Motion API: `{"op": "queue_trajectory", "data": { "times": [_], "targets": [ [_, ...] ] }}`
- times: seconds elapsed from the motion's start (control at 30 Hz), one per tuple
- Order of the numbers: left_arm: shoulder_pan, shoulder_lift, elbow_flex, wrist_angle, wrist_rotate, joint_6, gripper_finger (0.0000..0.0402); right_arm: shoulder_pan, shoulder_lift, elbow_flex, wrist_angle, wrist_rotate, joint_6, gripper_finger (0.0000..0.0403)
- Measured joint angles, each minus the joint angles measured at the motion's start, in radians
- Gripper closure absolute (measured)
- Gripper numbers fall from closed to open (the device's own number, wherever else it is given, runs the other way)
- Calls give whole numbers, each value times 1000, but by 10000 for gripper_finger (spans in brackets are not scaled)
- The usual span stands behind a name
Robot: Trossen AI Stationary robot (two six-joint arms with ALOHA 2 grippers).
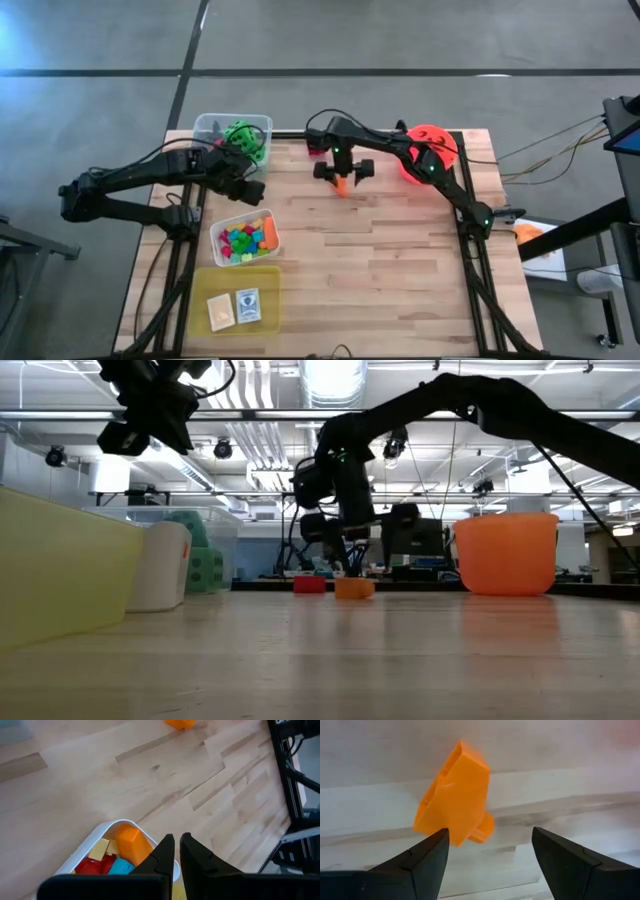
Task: Pick & Place Toys
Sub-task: Put the orange game piece into the white bin
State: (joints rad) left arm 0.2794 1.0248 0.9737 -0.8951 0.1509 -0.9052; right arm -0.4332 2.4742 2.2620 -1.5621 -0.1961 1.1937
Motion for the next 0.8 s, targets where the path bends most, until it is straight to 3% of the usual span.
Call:
{"op": "queue_trajectory", "data": {
  "times": [0.23,0.5,0.8],
  "targets": [
    [0,0,0,0,45,39,375,9,-45,0,19,86,24,122],
    [0,0,0,0,64,42,375,23,-51,-38,242,99,165,122],
    [0,0,0,0,109,42,375,36,-51,-93,240,144,187,122]
  ]
}}
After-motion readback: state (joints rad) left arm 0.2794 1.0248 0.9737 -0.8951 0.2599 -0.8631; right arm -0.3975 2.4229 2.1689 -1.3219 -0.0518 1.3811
